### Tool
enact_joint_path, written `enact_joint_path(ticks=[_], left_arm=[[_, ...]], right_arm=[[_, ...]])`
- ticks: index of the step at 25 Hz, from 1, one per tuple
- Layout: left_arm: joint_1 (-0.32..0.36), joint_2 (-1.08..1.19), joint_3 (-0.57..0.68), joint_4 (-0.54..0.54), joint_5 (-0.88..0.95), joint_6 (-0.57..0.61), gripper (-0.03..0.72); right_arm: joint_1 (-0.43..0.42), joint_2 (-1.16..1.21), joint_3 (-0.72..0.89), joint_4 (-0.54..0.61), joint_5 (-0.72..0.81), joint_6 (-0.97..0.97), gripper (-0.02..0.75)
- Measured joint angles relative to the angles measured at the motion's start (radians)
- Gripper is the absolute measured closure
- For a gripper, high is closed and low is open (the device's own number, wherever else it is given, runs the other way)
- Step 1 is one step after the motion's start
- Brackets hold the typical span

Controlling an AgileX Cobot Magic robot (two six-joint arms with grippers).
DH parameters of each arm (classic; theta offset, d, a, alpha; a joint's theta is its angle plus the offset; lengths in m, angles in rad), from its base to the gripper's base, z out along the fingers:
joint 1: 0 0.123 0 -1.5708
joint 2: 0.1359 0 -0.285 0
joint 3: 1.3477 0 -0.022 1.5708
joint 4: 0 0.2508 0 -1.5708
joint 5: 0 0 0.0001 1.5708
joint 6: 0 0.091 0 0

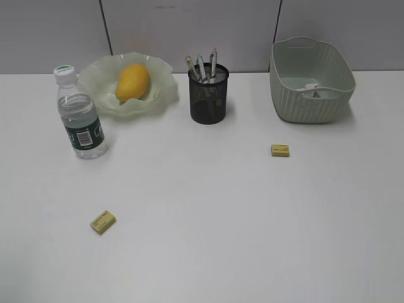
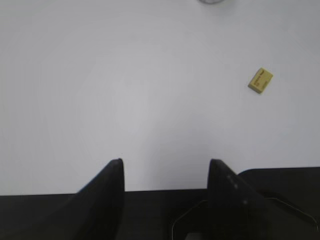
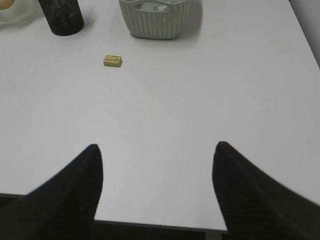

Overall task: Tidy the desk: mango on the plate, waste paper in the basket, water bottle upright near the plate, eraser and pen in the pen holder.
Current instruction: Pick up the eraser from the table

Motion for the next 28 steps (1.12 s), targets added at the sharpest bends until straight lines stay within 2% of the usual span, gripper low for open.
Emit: enact_joint_path(ticks=[8, 15, 28], left_arm=[[0.0, -0.332, 0.176, 0.0, -0.096, 0.0, 0.295], [0.0, -0.567, 0.22, 0.003, -0.15, 0.017, 0.295], [0.0, -0.596, 0.238, 0.004, -0.131, 0.048, 0.327]], right_arm=[[0.0, 0.0, 0.0, 0.0, 0.0, 0.0, 0.194], [0.0, 0.0, 0.0, 0.0, 0.0, 0.0, 0.194], [0.0, 0.0, 0.0, 0.0, 0.0, 0.0, 0.194]])
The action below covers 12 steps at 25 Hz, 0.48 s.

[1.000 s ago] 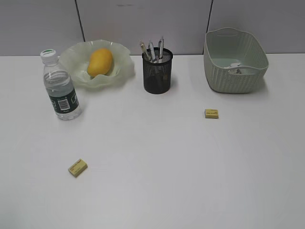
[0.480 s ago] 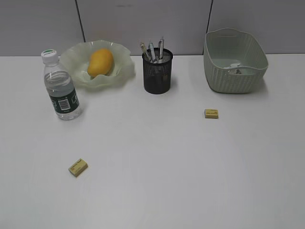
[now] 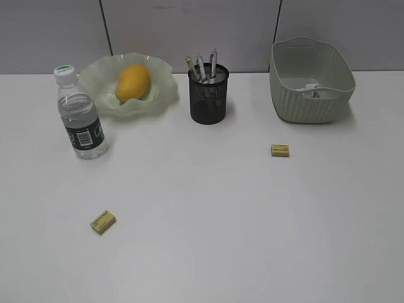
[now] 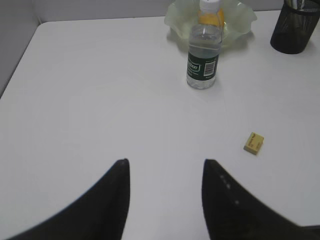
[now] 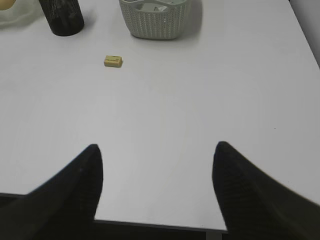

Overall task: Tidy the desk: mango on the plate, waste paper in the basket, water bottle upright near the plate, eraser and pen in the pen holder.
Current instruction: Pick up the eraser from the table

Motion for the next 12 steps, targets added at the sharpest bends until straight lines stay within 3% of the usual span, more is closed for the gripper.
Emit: enact_joint_path(ticks=[12], left_arm=[[0.0, -0.001, 0.0, -0.005, -0.001, 0.001, 0.342]], right_arm=[[0.0, 0.0, 0.0, 0.0, 0.0, 0.0, 0.194]])
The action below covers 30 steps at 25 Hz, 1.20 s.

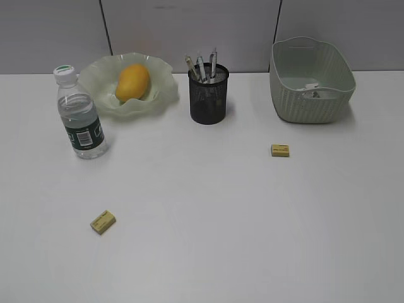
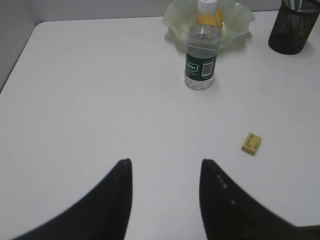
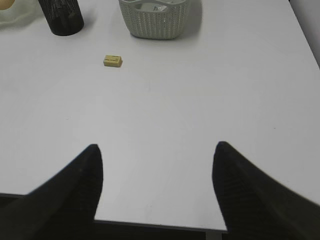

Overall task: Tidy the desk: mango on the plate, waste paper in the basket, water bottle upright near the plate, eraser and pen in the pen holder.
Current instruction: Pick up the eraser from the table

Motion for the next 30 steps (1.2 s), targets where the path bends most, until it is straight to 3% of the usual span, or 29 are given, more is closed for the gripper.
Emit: enact_joint_path(ticks=[9, 14, 17, 23, 30], left_arm=[[0.0, 0.0, 0.0, 0.0, -0.002, 0.0, 0.366], [0.002, 0.0, 0.0, 0.0, -0.002, 0.0, 0.209], [0.005, 0.0, 0.0, 0.0, -0.002, 0.0, 0.157], [0.005, 0.0, 0.0, 0.0, -0.003, 0.0, 0.157], [0.005, 0.0, 0.0, 0.0, -0.004, 0.0, 0.167]], right_arm=[[0.0, 0.0, 0.0, 0.001, 0.0, 0.0, 0.194], [0.0, 0.0, 0.0, 0.04, -0.001, 0.0, 0.194], [0.0, 0.0, 0.0, 0.042, -0.001, 0.0, 0.194], [0.0, 0.024, -0.004, 0.039, -0.013, 0.0, 0.194], [0.0, 0.351, -0.074, 0.075, -0.031, 0.0, 0.194]])
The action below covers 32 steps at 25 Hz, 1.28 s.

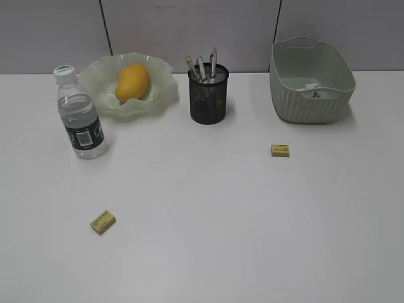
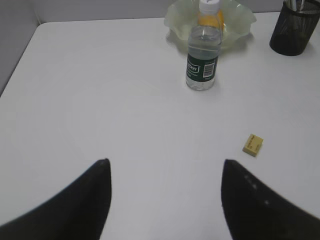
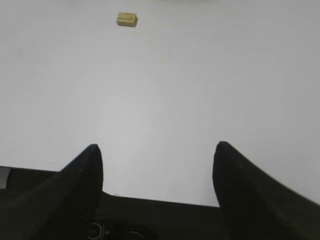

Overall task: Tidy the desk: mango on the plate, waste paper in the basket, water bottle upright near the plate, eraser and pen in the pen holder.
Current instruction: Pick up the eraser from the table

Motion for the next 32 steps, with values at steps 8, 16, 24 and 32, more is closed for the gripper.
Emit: enact_joint_path(ticks=[8, 16, 24, 32], left_arm=[[0.0, 0.0, 0.0, 0.0, 0.0, 0.0, 0.187], [0.0, 0.0, 0.0, 0.0, 0.0, 0.0, 0.195], [0.0, 0.0, 0.0, 0.0, 0.0, 0.0, 0.197], [0.0, 0.0, 0.0, 0.0, 0.0, 0.0, 0.198]], right_arm=[[0.0, 0.516, -0.267, 0.005, -0.041, 0.013, 0.194], [0.0, 0.979, -0.66, 0.023, 0.082, 0.077, 0.194], [0.0, 1.382, -1.02, 0.047, 0.19, 0.145, 0.194], [0.037, 1.641, -1.179, 0.075, 0.191, 0.172, 0.194]])
